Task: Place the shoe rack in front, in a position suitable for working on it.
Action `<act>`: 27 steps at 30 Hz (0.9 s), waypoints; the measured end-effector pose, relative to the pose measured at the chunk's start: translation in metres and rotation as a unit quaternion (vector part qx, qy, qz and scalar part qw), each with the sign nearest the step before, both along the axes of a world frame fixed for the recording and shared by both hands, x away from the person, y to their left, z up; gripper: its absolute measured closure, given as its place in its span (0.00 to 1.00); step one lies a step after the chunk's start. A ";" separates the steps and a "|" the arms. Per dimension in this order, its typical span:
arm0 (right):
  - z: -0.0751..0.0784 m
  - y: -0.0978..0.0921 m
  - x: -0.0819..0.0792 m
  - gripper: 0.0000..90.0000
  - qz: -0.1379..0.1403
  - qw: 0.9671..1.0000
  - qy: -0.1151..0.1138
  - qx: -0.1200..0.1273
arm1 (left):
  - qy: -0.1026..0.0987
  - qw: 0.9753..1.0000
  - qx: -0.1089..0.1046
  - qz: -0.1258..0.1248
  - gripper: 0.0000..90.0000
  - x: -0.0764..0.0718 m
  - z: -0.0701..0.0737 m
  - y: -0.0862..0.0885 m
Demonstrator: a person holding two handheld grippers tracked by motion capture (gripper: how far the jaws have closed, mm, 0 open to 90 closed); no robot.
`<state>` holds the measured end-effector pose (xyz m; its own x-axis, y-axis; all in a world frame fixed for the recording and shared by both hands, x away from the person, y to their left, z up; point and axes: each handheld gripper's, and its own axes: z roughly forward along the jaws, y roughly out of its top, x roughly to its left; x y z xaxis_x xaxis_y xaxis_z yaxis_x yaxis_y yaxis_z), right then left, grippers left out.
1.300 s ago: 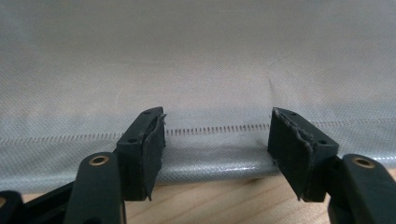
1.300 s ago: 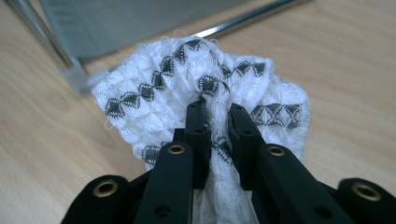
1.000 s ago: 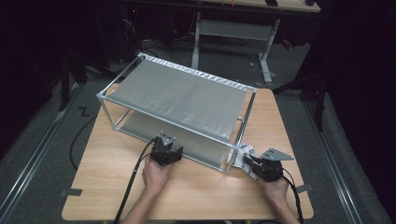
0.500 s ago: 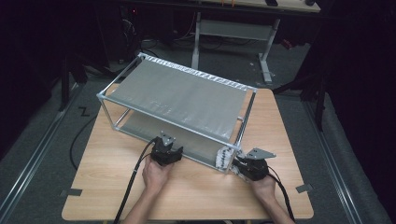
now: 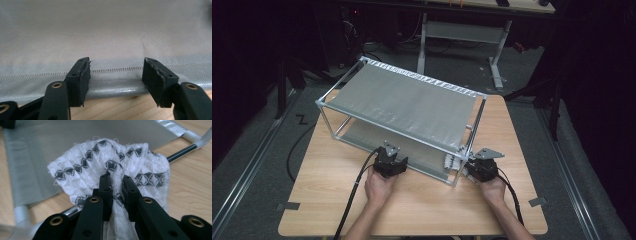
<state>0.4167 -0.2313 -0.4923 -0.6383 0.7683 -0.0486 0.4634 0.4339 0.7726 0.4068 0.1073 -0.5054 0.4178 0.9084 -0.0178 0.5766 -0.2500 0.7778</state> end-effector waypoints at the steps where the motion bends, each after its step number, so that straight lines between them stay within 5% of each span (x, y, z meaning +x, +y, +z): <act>1: 0.000 0.000 0.002 0.90 -0.004 1.000 -0.001 0.003 | 0.000 1.000 0.000 0.000 0.44 0.000 0.000 0.000; 6: -0.004 -0.007 0.011 0.89 -0.022 1.000 -0.001 0.020 | 0.000 1.000 0.000 -0.001 0.45 0.000 0.000 0.000; 27: 0.004 -0.009 0.055 0.89 -0.059 0.998 0.012 0.002 | 0.002 1.000 -0.003 -0.002 0.45 0.000 0.000 0.000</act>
<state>0.4715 -0.2402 -0.4888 -0.5440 0.8385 -0.0308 0.5298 0.3717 0.7624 0.4065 0.1078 -0.5053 0.4216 0.9065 -0.0241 0.5787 -0.2485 0.7768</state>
